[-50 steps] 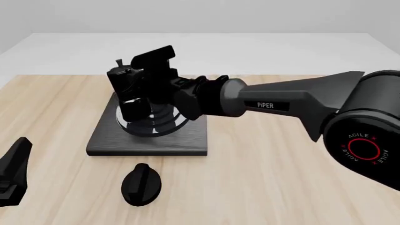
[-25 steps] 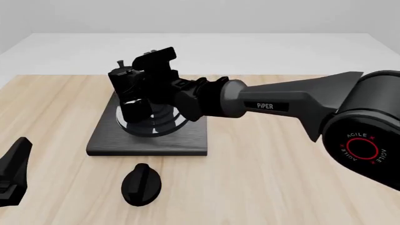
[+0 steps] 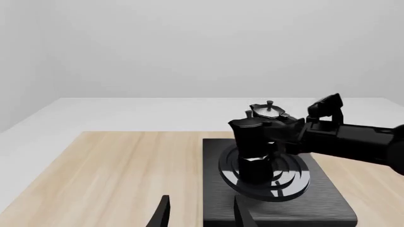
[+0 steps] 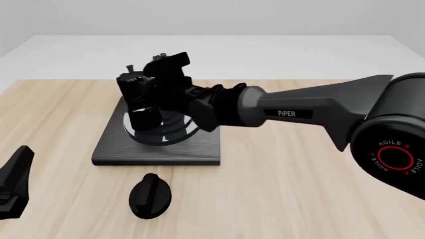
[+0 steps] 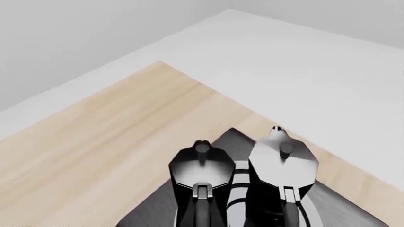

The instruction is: Put both moka pots on the stove.

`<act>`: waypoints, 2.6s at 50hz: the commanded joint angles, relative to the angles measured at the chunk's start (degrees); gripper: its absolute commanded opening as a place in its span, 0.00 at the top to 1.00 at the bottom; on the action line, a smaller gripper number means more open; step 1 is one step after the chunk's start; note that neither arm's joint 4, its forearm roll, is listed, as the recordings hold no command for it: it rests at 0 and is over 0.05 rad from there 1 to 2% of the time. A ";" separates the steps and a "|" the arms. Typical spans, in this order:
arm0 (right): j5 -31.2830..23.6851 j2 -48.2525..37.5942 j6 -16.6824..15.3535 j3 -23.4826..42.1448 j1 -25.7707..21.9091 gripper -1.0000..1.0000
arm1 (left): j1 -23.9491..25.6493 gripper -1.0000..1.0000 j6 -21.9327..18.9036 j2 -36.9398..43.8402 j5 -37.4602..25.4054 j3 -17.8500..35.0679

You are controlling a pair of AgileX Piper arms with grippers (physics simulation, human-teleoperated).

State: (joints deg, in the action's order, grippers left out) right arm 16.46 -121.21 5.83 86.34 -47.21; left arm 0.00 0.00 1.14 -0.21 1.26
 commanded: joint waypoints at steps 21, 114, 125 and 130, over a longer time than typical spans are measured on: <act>4.50 3.05 2.10 -9.34 -0.66 1.00 | 0.00 0.00 0.01 0.02 0.01 0.00; 12.54 6.88 7.37 -24.92 -0.82 0.00 | 0.00 0.00 0.00 0.01 0.01 0.00; 16.56 11.41 8.39 -34.81 0.00 0.00 | 0.00 0.00 0.01 0.02 0.01 0.00; 18.16 12.12 9.08 -38.39 -0.85 0.00 | 0.00 0.00 0.01 -0.01 0.00 0.00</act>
State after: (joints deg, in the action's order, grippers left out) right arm 31.46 -111.80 13.93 55.29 -47.72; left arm 0.00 0.00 1.14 -0.21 1.26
